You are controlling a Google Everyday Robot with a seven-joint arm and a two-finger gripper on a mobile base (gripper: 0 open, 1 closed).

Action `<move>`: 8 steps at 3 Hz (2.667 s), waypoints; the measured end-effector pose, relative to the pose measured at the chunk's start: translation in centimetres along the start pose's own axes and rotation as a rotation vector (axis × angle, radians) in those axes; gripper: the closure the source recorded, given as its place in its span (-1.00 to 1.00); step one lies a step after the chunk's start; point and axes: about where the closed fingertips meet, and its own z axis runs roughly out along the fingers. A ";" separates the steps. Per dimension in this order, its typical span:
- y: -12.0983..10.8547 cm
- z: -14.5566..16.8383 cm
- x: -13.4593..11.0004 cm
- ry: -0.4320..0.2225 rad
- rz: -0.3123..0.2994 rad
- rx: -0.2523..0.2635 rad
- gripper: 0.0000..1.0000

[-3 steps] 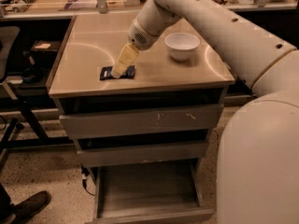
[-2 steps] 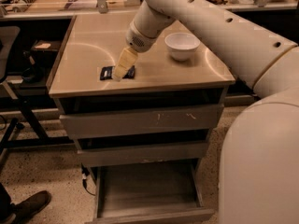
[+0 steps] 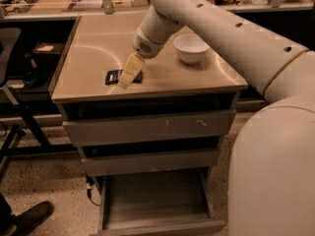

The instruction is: Place rxbar blueberry into bottom drawer

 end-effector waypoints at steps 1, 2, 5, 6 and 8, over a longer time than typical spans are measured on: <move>-0.2 2.1 0.3 -0.019 -0.005 -0.030 -1.00; -0.2 3.0 0.5 -0.018 -0.004 -0.044 -1.00; 0.5 4.3 0.9 -0.019 0.006 -0.078 -0.61; 0.5 4.3 0.9 -0.019 0.006 -0.078 -0.18; 0.5 4.3 0.9 -0.019 0.006 -0.079 0.76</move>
Offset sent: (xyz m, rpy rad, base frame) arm 0.0102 0.0057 -0.0230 0.0331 0.0167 0.0266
